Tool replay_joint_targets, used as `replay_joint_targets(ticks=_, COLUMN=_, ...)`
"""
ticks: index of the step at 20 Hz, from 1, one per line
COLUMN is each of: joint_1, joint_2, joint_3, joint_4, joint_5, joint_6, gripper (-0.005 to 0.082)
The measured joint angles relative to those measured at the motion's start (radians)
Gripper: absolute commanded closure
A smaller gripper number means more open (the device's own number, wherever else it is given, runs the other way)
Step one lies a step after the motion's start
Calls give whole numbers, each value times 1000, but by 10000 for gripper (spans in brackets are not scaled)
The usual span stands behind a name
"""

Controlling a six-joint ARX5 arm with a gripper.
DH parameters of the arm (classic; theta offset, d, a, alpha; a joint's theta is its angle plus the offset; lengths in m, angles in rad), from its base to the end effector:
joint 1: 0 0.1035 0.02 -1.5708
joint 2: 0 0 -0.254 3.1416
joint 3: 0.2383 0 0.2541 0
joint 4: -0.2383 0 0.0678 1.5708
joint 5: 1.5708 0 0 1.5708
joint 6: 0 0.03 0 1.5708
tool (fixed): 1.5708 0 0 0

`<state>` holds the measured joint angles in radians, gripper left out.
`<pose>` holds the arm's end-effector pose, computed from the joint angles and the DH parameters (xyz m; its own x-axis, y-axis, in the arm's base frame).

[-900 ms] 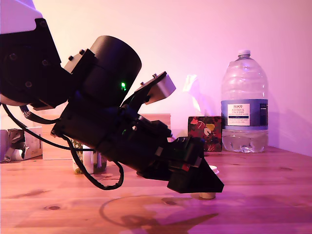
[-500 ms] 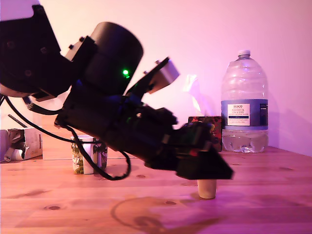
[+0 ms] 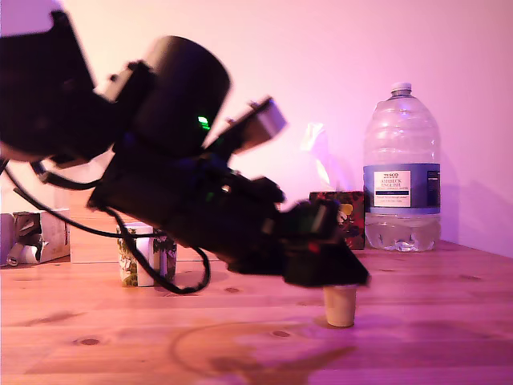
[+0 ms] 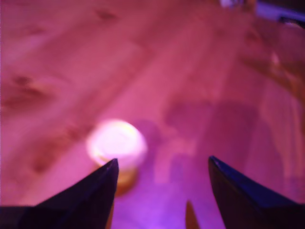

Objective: Pick up the coffee capsules from the table one by one and drop them inside the nearest coffee cup

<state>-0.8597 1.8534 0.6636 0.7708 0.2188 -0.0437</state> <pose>0.2085 -0.2520 0.1010 0.4175 -0.8173 -0.3971 0.8566 0.4999 -0.1281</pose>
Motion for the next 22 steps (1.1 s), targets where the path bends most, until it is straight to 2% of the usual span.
replay_joint_targets(ticks=6, joint_1=10, joint_2=0, joint_3=-23, joint_4=16, joint_5=-13, joint_6=-26, gripper=235)
replay_joint_targets(ticks=12, joint_1=10, joint_2=2, joint_3=-22, joint_4=38, joint_5=-38, joint_6=-29, gripper=235)
replay_joint_targets(ticks=22, joint_1=-5, joint_2=82, joint_3=100, joint_4=-66, joint_5=-47, joint_6=-30, gripper=235)
